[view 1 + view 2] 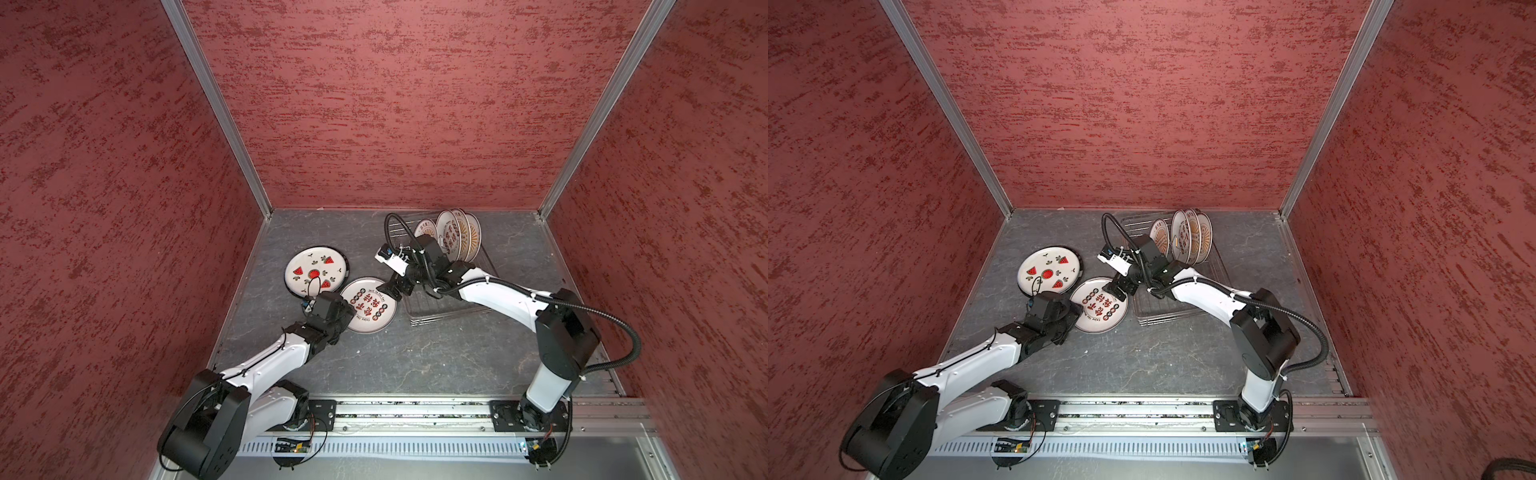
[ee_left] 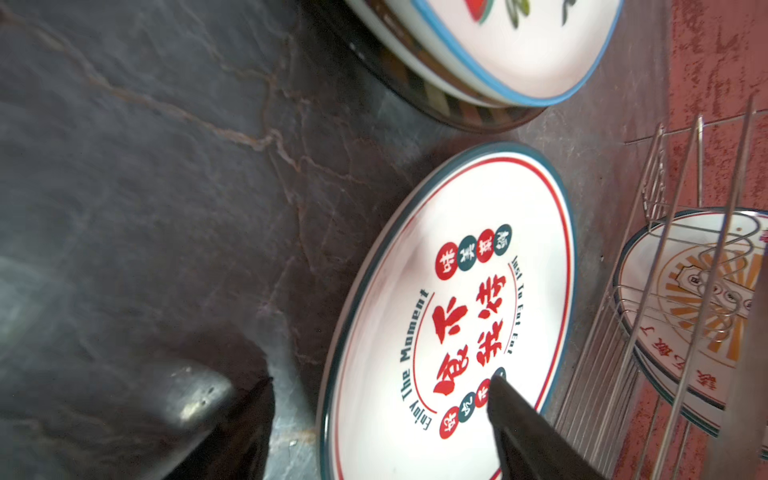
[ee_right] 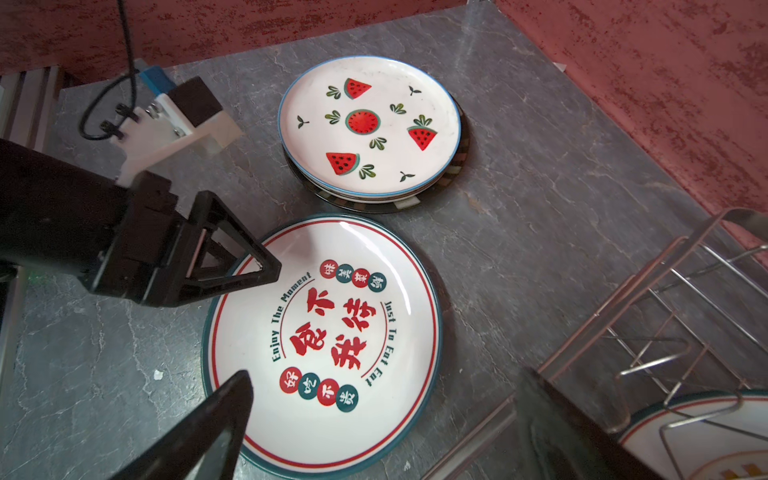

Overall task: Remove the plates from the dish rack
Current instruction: 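Lower the plate beside the watermelon plate with the left while the right returns, then open the left gripper and lower the right gripper onto the next rack plate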

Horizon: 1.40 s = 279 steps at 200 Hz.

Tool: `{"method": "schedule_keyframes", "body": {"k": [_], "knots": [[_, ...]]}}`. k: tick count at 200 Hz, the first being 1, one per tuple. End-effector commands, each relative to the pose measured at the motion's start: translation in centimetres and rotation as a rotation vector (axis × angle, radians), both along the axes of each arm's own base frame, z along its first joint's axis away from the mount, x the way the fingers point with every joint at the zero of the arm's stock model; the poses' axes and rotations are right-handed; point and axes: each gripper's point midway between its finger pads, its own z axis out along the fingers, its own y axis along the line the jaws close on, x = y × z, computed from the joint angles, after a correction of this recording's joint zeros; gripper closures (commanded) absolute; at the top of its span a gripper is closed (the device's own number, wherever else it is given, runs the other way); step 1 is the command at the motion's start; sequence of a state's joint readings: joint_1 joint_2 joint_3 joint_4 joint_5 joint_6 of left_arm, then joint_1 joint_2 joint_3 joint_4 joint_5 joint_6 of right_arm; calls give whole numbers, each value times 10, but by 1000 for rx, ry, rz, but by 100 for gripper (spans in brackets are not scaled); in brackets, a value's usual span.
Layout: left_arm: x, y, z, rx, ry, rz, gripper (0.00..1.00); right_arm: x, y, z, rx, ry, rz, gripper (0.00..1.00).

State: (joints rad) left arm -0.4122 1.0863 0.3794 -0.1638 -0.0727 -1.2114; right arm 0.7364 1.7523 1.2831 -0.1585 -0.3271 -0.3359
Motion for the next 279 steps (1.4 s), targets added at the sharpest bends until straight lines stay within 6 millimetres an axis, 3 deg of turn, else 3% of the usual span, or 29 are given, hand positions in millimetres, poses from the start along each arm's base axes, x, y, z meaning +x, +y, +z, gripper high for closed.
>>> {"method": "schedule_keyframes", "body": {"k": [1,29,45,82,123,160,197,230,243,248,279], "knots": [[4,5,22,72,-58,-21,10,12,2,24,45,-94,-44,2],[-1,15,32,105,-91,1,0,17,-2,38,100,-128,-100,1],[0,19,40,129,-133,-6,1,23,-6,51,148,-146,-156,2],[11,-3,84,153,-371,-214,1,37,-25,84,274,-204,-293,1],[17,-13,130,169,-593,-291,1,55,-59,109,402,-140,-410,1],[26,-51,178,71,-837,-430,1,80,-95,117,478,-27,-555,1],[50,-94,210,9,-937,-591,1,100,-134,117,531,127,-694,1],[70,-112,235,-1,-1013,-633,1,99,-164,136,594,45,-822,1],[81,-115,238,21,-1003,-634,1,101,-178,130,579,33,-901,1],[85,-116,239,28,-991,-636,1,96,-184,141,586,15,-917,1],[96,-133,256,-28,-1021,-716,1,96,-204,139,515,-35,-1008,1]]}}
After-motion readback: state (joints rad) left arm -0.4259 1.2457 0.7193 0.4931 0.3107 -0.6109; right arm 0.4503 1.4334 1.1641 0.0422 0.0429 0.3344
